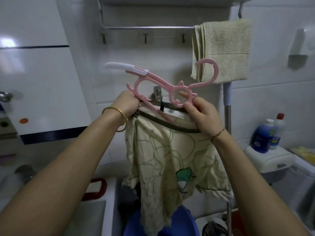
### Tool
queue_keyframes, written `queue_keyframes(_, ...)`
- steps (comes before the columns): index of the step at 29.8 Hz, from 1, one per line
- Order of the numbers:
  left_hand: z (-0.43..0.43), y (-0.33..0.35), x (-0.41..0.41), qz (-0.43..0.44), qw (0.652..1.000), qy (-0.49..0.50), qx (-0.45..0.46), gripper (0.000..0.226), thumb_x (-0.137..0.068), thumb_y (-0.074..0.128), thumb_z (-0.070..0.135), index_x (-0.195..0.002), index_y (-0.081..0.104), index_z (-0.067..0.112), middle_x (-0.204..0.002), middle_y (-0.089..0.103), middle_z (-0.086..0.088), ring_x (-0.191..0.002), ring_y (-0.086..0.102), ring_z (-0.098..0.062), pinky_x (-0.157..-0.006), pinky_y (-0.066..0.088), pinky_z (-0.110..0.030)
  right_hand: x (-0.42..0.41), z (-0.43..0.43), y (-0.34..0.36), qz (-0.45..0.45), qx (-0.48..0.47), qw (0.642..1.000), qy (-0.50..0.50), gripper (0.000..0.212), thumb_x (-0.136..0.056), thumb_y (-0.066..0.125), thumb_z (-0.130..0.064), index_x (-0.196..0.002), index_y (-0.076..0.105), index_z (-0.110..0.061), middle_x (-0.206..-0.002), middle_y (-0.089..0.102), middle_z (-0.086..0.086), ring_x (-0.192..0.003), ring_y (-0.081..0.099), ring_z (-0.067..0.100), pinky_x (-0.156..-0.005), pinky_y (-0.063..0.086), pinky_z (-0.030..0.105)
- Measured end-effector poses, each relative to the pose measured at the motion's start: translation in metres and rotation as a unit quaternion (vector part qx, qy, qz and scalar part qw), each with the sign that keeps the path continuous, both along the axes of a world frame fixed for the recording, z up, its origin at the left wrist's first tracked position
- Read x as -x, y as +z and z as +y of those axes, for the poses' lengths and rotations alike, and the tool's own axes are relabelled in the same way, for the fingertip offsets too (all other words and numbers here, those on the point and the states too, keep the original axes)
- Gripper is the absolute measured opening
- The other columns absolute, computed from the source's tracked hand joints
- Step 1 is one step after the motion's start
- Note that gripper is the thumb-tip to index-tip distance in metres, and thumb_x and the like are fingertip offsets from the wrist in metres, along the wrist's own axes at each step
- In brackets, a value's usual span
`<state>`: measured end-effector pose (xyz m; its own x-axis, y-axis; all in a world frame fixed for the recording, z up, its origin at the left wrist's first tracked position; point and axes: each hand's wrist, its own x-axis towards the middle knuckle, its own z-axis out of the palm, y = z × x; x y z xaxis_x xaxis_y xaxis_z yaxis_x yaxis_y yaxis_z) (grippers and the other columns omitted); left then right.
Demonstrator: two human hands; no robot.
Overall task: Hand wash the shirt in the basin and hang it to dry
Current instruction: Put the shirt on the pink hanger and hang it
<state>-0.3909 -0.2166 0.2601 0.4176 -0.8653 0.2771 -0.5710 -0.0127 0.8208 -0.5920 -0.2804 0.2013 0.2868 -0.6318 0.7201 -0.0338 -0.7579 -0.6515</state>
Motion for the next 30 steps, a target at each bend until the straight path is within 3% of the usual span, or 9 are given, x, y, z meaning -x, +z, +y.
queue_keyframes(2,0.002,-0.003,-0.002,-0.164,0.984,0.065,-0.005,0.029,-0.091,0.043,0.0,-0.108,0.066,0.004,-0.11,0.063,-0.014,-0.107,0.056,-0.031,-0.092,0.042,-0.034,0.0,0.0,0.007,0.024,0.039,0.999,-0.003,0.024,-0.092,0.054,-0.019,-0.098,0.06,-0.041,-0.083,0.065,0.009,-0.059,0.04,0.002,-0.056,0.032,0.014)
queue_keyframes(5,0.004,-0.009,-0.01,-0.319,0.94,0.119,0.024,0.027,-0.094,0.038,0.007,-0.103,0.063,0.002,-0.108,0.06,-0.019,-0.099,0.054,-0.033,-0.079,0.042,-0.036,-0.003,-0.001,0.015,0.059,0.063,0.996,-0.013,0.021,-0.091,0.055,-0.021,-0.11,0.062,-0.027,-0.076,0.056,-0.014,-0.063,0.048,-0.003,-0.061,0.039,0.012)
queue_keyframes(10,0.004,-0.012,-0.029,-0.377,0.905,0.194,0.035,0.031,-0.096,0.032,0.017,-0.115,0.057,0.012,-0.105,0.05,-0.017,-0.096,0.051,-0.037,-0.072,0.043,-0.04,0.0,-0.001,0.018,0.092,0.062,0.994,0.015,0.013,-0.089,0.06,-0.01,-0.098,0.062,-0.02,-0.086,0.059,-0.016,-0.078,0.054,-0.005,-0.075,0.043,0.015)
queue_keyframes(13,0.0,-0.015,-0.034,-0.228,0.96,0.16,0.023,0.029,-0.093,0.03,0.008,-0.109,0.054,0.012,-0.098,0.056,-0.013,-0.088,0.057,-0.034,-0.075,0.051,-0.04,-0.002,0.0,0.014,0.087,0.039,0.994,0.047,0.014,-0.086,0.062,0.0,-0.095,0.063,-0.011,-0.086,0.06,-0.012,-0.078,0.055,-0.007,-0.076,0.043,0.014)
queue_keyframes(15,-0.001,-0.012,-0.036,0.055,0.993,0.102,0.025,0.027,-0.092,0.031,0.002,-0.104,0.054,0.009,-0.09,0.063,-0.014,-0.08,0.063,-0.031,-0.065,0.059,-0.044,-0.001,-0.002,0.012,0.098,0.023,0.993,0.064,0.012,-0.086,0.062,0.0,-0.094,0.064,-0.008,-0.086,0.062,-0.01,-0.078,0.055,-0.006,-0.076,0.043,0.014)
queue_keyframes(18,0.003,-0.008,-0.038,0.377,0.926,0.017,-0.026,0.024,-0.097,0.039,0.007,-0.082,0.057,0.012,-0.051,0.062,-0.001,-0.049,0.063,-0.013,-0.048,0.056,-0.026,0.001,-0.003,0.009,0.119,-0.003,0.992,0.048,0.014,-0.092,0.057,-0.013,-0.087,0.068,-0.019,-0.085,0.063,-0.013,-0.076,0.056,-0.007,-0.073,0.044,0.01)
queue_keyframes(24,0.006,-0.007,-0.045,0.446,0.887,-0.069,-0.093,0.017,-0.09,0.047,0.014,-0.078,0.059,0.01,-0.061,0.061,-0.004,-0.052,0.06,-0.016,-0.049,0.054,-0.022,0.003,-0.009,0.006,0.113,-0.017,0.992,-0.061,0.035,-0.095,0.052,-0.023,-0.063,0.063,-0.03,-0.053,0.059,-0.021,-0.055,0.052,-0.009,-0.055,0.036,0.009)
queue_keyframes(27,0.012,-0.01,-0.045,0.486,0.864,-0.118,-0.062,0.026,-0.094,0.04,0.011,-0.074,0.057,0.006,-0.053,0.06,-0.006,-0.046,0.061,-0.016,-0.047,0.053,-0.023,0.006,-0.013,0.007,0.139,-0.019,0.985,-0.104,0.033,-0.093,0.055,-0.024,-0.061,0.057,-0.031,-0.063,0.058,-0.012,-0.06,0.052,0.003,-0.062,0.04,0.027)
queue_keyframes(30,0.013,-0.013,-0.045,0.498,0.855,-0.141,-0.047,0.027,-0.095,0.037,0.011,-0.079,0.057,0.005,-0.056,0.062,-0.007,-0.049,0.063,-0.017,-0.05,0.055,-0.025,0.003,-0.018,0.007,0.148,-0.012,0.975,-0.163,0.03,-0.091,0.054,-0.028,-0.066,0.059,-0.013,-0.067,0.061,0.002,-0.067,0.057,0.024,-0.063,0.044,0.039)
